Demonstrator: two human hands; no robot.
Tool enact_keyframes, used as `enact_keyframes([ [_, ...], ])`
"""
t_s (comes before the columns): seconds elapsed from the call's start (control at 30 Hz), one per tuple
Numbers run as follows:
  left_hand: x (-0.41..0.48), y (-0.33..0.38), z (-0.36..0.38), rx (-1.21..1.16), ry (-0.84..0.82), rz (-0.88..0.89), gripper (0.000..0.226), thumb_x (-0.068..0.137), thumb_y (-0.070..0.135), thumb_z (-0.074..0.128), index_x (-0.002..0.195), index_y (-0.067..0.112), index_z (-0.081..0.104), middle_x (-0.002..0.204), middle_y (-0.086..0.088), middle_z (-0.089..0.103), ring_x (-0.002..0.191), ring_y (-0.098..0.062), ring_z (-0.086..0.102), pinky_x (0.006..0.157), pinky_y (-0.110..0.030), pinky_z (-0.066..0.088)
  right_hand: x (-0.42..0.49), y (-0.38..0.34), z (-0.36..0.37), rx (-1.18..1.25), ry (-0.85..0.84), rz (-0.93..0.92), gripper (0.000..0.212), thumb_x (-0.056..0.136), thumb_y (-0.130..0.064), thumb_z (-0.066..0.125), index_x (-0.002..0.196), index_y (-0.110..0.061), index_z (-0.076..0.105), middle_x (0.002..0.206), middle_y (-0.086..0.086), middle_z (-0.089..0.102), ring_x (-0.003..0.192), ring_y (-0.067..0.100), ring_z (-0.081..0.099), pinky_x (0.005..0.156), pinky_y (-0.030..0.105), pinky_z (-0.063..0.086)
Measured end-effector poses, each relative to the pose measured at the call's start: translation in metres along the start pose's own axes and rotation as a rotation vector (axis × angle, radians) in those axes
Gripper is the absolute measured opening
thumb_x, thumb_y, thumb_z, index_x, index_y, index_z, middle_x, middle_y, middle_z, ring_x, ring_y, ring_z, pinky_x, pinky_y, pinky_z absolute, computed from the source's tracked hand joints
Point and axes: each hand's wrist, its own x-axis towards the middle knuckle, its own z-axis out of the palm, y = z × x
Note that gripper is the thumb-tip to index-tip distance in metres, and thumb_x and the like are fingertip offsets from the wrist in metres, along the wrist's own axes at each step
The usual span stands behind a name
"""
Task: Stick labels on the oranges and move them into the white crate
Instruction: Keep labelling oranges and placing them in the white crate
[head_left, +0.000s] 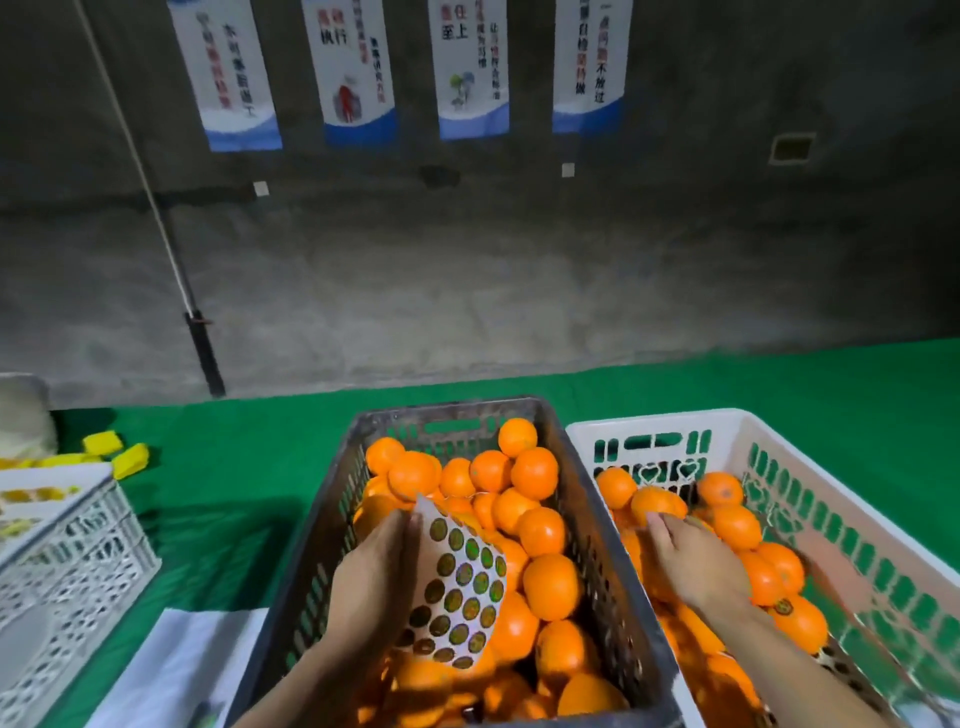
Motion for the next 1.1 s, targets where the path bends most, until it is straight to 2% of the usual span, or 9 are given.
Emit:
enact_keyframes([
  [0.07,0.001,0.002,0.003,-0.083,0.001,-0.002,0.031,0.102,0.047,0.028,0.073,0.039,0.038,0.057,0.008,0.049,0.055,-0.006,0.052,0.047,-0.028,0.032,-0.004,-0.004,-0.006,0.082,0.074,-0.024,0.036,0.104,-0.049,0.03,0.087,-0.03,0.055,0.096,0.005,0.06,0.093,0.029,0.059,0.069,0.046,0.048],
  [0.23,0.008,0.003,-0.004,-0.297,0.068,-0.005,0.044,0.096,0.062,0.021,0.093,0.032,0.053,0.085,0.012,0.068,0.079,0.001,0.064,0.066,-0.033,0.054,-0.008,-0.043,-0.03,0.28,0.34,-0.229,0.027,0.105,-0.028,0.046,0.101,-0.016,0.069,0.098,0.0,0.065,0.093,0.021,0.059,0.073,0.037,0.047],
  [0.43,0.057,0.012,-0.02,-0.078,0.16,0.084,0.044,0.092,0.041,0.019,0.076,0.01,0.046,0.071,-0.014,0.057,0.069,-0.036,0.056,0.065,-0.05,0.047,-0.012,-0.191,-0.026,0.54,0.27,-0.423,0.026,0.101,-0.021,0.047,0.111,-0.017,0.07,0.111,-0.004,0.067,0.107,0.013,0.058,0.093,0.032,0.046],
  [0.57,0.058,0.0,-0.016,0.175,0.301,0.184,0.03,0.087,0.029,0.032,0.066,0.013,0.046,0.065,-0.011,0.049,0.063,-0.033,0.048,0.062,-0.041,0.036,-0.029,-0.238,0.023,0.296,0.192,-0.613,0.035,0.106,-0.026,0.029,0.098,-0.016,0.062,0.097,0.004,0.064,0.095,0.026,0.057,0.087,0.044,0.046],
  [0.67,0.047,-0.03,-0.005,0.185,0.366,0.299,0.04,0.101,0.041,0.02,0.08,0.018,0.045,0.074,-0.006,0.049,0.072,-0.025,0.041,0.066,-0.038,0.027,-0.033,-0.225,0.054,0.077,0.09,-0.719,0.038,0.104,-0.037,0.013,0.086,-0.024,0.043,0.087,0.001,0.054,0.086,0.025,0.05,0.081,0.045,0.044],
  [0.73,0.051,-0.039,-0.001,0.216,0.353,0.302,0.039,0.103,0.042,0.017,0.084,0.02,0.043,0.076,-0.005,0.05,0.073,-0.024,0.038,0.065,-0.038,0.026,-0.027,-0.217,0.07,0.11,0.047,-0.688,0.046,0.104,-0.042,0.009,0.086,-0.022,0.046,0.087,-0.001,0.054,0.086,0.022,0.049,0.082,0.04,0.042],
  [0.8,0.054,-0.036,0.004,0.215,0.356,0.303,0.036,0.102,0.039,0.02,0.082,0.02,0.043,0.075,-0.005,0.05,0.073,-0.025,0.04,0.065,-0.037,0.026,-0.025,-0.214,0.068,0.423,0.024,-0.457,0.051,0.107,-0.046,0.017,0.088,-0.021,0.058,0.091,-0.002,0.059,0.09,0.017,0.053,0.083,0.035,0.042],
  [0.97,0.058,-0.015,0.006,0.134,0.228,0.072,0.017,0.08,0.004,0.042,0.07,0.017,0.045,0.068,-0.004,0.045,0.066,-0.028,0.046,0.068,-0.04,0.039,-0.018,-0.219,0.058,1.032,-0.215,-0.265,0.027,0.097,-0.031,0.05,0.078,-0.016,0.063,0.078,-0.004,0.064,0.079,0.009,0.06,0.073,0.024,0.047],
  [1.1,0.049,-0.017,-0.001,0.112,0.184,0.034,0.016,0.084,0.008,0.037,0.079,0.017,0.049,0.074,-0.002,0.048,0.076,-0.025,0.047,0.078,-0.043,0.034,-0.023,-0.214,0.063,0.705,-0.09,-0.435,0.013,0.098,-0.03,0.055,0.104,-0.038,0.064,0.106,-0.025,0.061,0.106,-0.004,0.055,0.088,0.013,0.043],
])
